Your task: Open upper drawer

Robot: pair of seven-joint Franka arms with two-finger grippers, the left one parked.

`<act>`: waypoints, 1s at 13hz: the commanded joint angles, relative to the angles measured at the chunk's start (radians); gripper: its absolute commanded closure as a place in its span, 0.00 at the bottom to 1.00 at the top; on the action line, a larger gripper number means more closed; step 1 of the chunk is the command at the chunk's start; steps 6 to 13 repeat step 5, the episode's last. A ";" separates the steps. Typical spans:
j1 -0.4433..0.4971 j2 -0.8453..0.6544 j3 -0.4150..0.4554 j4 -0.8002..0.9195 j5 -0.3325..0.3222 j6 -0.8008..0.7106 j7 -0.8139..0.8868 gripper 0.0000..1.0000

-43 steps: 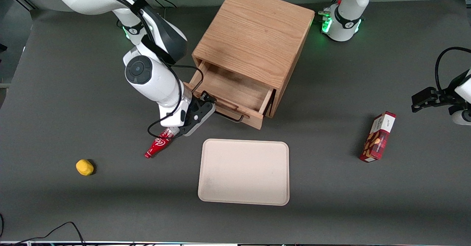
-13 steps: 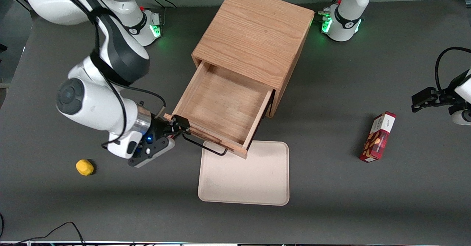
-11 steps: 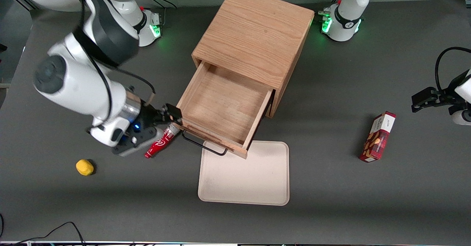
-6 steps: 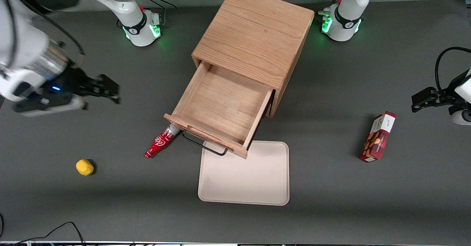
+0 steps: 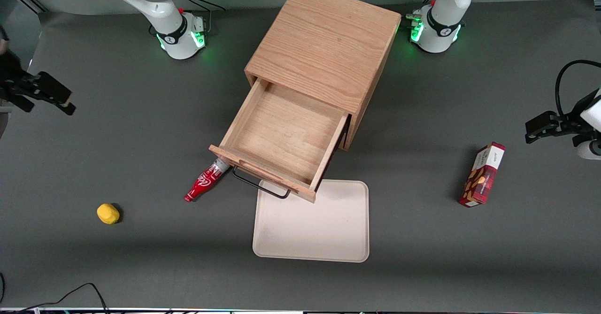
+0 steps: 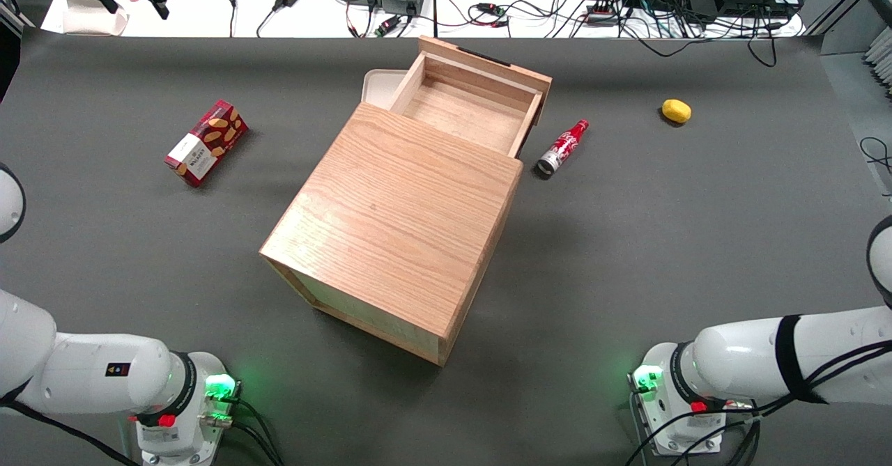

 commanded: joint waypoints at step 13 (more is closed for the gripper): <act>0.014 -0.001 -0.079 -0.003 0.041 0.021 -0.161 0.00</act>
